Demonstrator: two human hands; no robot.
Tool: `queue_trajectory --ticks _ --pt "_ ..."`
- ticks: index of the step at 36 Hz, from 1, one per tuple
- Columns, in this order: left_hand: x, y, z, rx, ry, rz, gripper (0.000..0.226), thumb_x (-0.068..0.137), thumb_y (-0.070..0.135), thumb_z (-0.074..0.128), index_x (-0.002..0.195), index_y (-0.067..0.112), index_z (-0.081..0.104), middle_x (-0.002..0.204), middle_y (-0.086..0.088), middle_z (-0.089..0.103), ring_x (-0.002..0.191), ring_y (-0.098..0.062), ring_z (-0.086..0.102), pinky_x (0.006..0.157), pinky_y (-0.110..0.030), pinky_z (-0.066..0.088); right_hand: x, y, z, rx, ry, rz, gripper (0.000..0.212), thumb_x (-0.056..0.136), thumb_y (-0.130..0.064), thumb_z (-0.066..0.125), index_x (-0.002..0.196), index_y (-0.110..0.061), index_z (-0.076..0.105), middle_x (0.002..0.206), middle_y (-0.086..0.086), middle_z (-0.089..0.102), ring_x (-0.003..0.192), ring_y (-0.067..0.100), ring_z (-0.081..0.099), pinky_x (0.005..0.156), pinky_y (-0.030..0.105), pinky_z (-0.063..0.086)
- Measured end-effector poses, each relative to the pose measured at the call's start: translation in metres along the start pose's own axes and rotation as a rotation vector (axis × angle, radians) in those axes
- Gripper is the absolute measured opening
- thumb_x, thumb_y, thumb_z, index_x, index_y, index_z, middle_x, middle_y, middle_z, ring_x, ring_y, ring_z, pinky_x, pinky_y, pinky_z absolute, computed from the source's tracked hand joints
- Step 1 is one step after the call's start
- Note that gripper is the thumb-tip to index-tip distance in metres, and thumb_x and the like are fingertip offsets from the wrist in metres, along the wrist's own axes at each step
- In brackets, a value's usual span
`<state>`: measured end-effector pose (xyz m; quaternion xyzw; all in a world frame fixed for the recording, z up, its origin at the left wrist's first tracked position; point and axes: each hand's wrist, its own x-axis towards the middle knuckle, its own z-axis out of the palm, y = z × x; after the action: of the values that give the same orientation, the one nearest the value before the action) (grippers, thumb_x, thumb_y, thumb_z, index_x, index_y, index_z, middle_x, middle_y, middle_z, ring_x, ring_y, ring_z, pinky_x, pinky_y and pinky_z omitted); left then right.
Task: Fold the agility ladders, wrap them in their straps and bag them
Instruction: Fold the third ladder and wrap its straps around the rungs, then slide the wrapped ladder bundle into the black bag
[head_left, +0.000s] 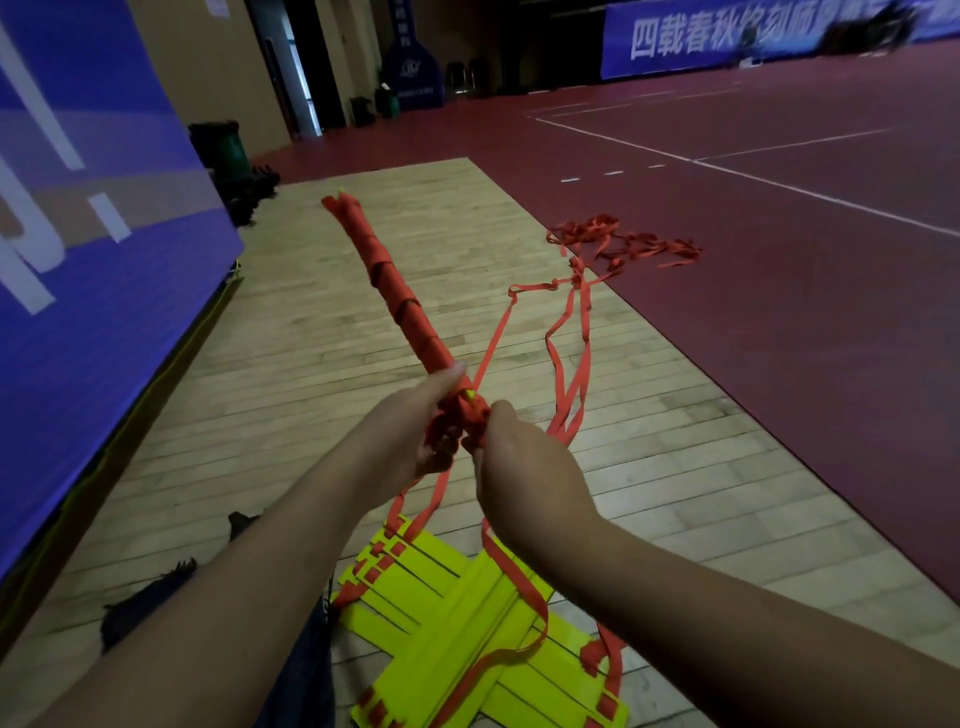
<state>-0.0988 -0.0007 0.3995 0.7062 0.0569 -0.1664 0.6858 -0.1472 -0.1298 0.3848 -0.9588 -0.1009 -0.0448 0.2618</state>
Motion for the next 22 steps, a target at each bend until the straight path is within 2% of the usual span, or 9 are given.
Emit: queue_trajectory --ticks 3,7,10,13,15,17,19,21,22 --pt "0.0 -0.002 0.0 0.148 0.099 0.074 0.032 0.097 0.04 0.059 0.081 0.012 0.057 0.061 0.002 0.051 0.054 -0.011 0.045 0.055 -0.025 0.038 -0.007 -0.005 0.011 -0.084 -0.02 -0.106 0.027 0.105 -0.025 0.045 0.127 -0.012 0.035 0.113 0.007 0.056 0.09 0.03 0.062 0.066 0.035 0.036" --pt "0.001 0.002 -0.018 0.079 0.134 0.03 0.01 0.096 0.012 0.059 0.089 0.007 0.054 0.064 -0.005 0.052 0.051 -0.013 0.047 0.044 -0.021 0.037 -0.005 -0.007 0.017 0.308 -0.193 -0.096 0.042 0.1 -0.04 0.055 0.129 -0.017 0.035 0.118 0.007 0.05 0.094 0.022 0.059 0.077 0.039 0.052" --pt "0.0 0.002 -0.029 0.054 0.09 0.028 0.002 0.092 0.001 0.057 0.093 0.002 0.058 0.079 -0.012 0.061 0.069 -0.022 0.06 0.062 -0.031 0.048 0.006 -0.001 0.007 0.548 -0.198 0.045 0.043 0.098 -0.055 0.053 0.118 -0.017 0.049 0.106 0.005 0.064 0.091 0.019 0.065 0.079 0.042 0.057" --pt "-0.008 0.0 -0.032 0.086 -0.085 0.058 0.015 0.086 0.004 0.064 0.099 0.0 0.059 0.083 -0.015 0.065 0.078 -0.029 0.06 0.069 -0.035 0.044 0.023 0.009 -0.001 0.787 -0.129 0.277 0.058 0.099 -0.061 0.045 0.121 -0.009 0.056 0.114 0.011 0.066 0.102 0.026 0.065 0.089 0.046 0.055" --pt "-0.012 -0.004 -0.033 0.064 -0.183 0.058 0.025 0.08 0.008 0.07 0.102 -0.001 0.061 0.089 -0.017 0.068 0.087 -0.034 0.061 0.076 -0.039 0.045 0.03 0.011 -0.003 1.018 -0.213 0.439 0.067 0.099 -0.064 0.04 0.125 -0.004 0.056 0.119 0.014 0.066 0.106 0.031 0.066 0.09 0.046 0.056" --pt "-0.014 -0.009 -0.029 0.001 -0.292 0.049 0.037 0.079 0.013 0.067 0.113 -0.002 0.062 0.107 -0.022 0.067 0.1 -0.037 0.059 0.087 -0.044 0.046 0.033 0.009 -0.003 1.243 -0.299 0.551 0.071 0.098 -0.068 0.038 0.118 -0.003 0.059 0.113 0.016 0.068 0.099 0.033 0.069 0.087 0.046 0.058" --pt "-0.016 -0.014 -0.024 -0.044 -0.382 0.038 0.04 0.085 0.01 0.065 0.124 -0.001 0.06 0.109 -0.019 0.069 0.095 -0.031 0.066 0.08 -0.035 0.055 0.032 0.003 -0.002 1.376 -0.377 0.548 0.074 0.098 -0.068 0.037 0.115 -0.001 0.063 0.097 0.017 0.069 0.081 0.032 0.069 0.071 0.04 0.06" --pt "-0.019 -0.015 -0.02 -0.039 -0.386 0.058 0.025 0.088 0.005 0.064 0.111 -0.002 0.062 0.088 -0.011 0.073 0.074 -0.02 0.07 0.063 -0.025 0.055 0.031 -0.002 -0.001 1.394 -0.456 0.459 0.075 0.099 -0.068 0.035 0.105 -0.002 0.069 0.084 0.017 0.068 0.072 0.029 0.065 0.063 0.035 0.058" --pt "-0.02 -0.015 -0.021 -0.016 -0.366 0.075 0.019 0.085 0.007 0.061 0.103 -0.002 0.062 0.082 -0.009 0.072 0.069 -0.018 0.069 0.061 -0.025 0.055 0.031 -0.003 -0.001 1.378 -0.477 0.422 0.074 0.099 -0.067 0.037 0.102 -0.001 0.07 0.084 0.019 0.068 0.071 0.03 0.064 0.062 0.034 0.058"
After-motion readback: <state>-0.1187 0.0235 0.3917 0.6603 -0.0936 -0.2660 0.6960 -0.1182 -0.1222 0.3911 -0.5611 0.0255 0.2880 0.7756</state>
